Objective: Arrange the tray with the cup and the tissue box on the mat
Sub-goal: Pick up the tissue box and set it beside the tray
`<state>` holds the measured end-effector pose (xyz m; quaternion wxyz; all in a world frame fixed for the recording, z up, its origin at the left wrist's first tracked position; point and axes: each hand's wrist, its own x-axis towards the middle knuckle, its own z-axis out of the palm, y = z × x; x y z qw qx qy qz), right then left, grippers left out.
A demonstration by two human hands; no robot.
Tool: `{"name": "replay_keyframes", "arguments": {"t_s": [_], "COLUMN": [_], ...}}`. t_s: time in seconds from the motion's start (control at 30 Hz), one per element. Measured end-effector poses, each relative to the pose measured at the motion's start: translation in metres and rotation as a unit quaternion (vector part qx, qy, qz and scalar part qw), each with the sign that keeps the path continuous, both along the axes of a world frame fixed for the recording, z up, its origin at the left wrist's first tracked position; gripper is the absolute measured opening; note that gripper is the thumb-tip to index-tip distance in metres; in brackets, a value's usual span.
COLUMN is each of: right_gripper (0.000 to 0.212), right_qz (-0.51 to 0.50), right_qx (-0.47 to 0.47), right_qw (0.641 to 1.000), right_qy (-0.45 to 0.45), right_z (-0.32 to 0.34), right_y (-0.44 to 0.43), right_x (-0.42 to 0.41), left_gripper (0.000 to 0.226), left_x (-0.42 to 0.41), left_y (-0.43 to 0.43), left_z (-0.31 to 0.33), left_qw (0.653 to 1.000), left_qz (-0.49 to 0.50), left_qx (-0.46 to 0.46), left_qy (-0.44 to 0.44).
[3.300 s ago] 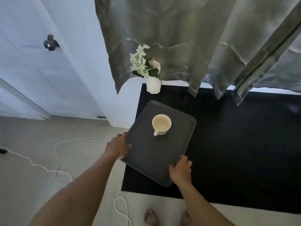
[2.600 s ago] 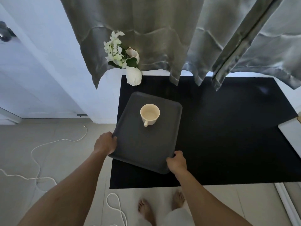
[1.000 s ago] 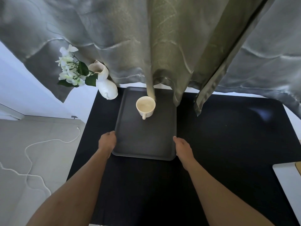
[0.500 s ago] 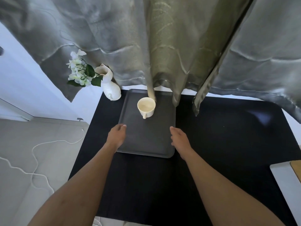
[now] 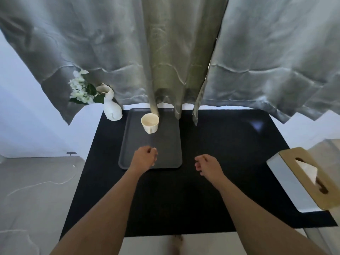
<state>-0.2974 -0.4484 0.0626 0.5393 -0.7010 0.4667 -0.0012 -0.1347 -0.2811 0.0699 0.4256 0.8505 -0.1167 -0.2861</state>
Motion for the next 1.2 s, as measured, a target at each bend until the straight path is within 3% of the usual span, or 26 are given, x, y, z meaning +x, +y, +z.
{"name": "replay_keyframes", "arguments": {"t_s": [0.4, 0.73, 0.9, 1.2], "right_gripper": [0.023, 0.026, 0.024, 0.076], "right_qz": [-0.113, -0.34, -0.416, -0.429], "right_qx": [-0.032, -0.121, -0.082, 0.051], "right_qw": [0.993, 0.932, 0.905, 0.902], "right_qy": [-0.011, 0.028, 0.032, 0.013], "right_z": [0.027, 0.04, 0.031, -0.009], "right_y": [-0.025, -0.097, -0.142, -0.205], "right_x": [-0.126, -0.255, -0.305, -0.34], "left_gripper": [0.017, 0.016, 0.03, 0.05], "left_x": [-0.084, -0.188, -0.227, -0.271], "left_y": [-0.05, -0.192, -0.26, -0.366], "left_z": [0.023, 0.035, 0.032, 0.017], "left_qw": [0.99, 0.967, 0.958, 0.951], "left_qz": [-0.135, -0.254, -0.279, -0.298], "left_qx": [-0.034, -0.013, 0.01, 0.048], "left_qy": [0.018, -0.025, -0.059, -0.063]}}
